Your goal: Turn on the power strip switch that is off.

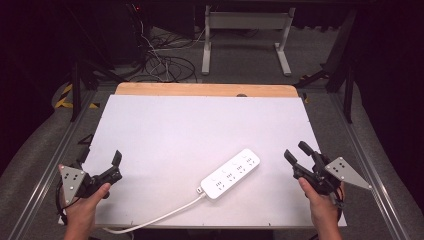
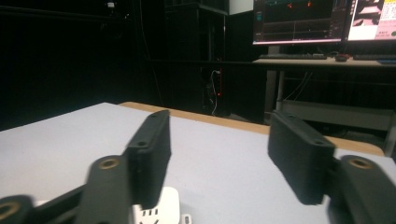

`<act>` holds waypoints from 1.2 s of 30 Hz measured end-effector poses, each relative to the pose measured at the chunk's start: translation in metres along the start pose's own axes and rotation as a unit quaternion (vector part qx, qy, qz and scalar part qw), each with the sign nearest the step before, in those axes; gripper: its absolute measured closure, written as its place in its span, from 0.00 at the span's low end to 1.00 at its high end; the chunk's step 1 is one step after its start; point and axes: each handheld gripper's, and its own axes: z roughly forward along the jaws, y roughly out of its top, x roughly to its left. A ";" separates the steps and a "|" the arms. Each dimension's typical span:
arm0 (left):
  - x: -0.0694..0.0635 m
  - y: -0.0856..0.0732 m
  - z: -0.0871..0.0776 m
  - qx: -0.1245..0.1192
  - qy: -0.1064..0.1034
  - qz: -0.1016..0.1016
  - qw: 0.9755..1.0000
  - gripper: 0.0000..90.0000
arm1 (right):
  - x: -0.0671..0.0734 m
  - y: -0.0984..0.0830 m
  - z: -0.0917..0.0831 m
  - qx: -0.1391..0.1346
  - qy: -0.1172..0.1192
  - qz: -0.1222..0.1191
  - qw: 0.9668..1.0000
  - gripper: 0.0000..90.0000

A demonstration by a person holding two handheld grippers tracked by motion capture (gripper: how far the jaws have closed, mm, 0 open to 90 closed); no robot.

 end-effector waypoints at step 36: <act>0.000 -0.002 -0.001 0.010 -0.005 0.003 1.000 0.06 | 0.112 0.028 0.072 0.179 0.186 -0.066 0.964 1.00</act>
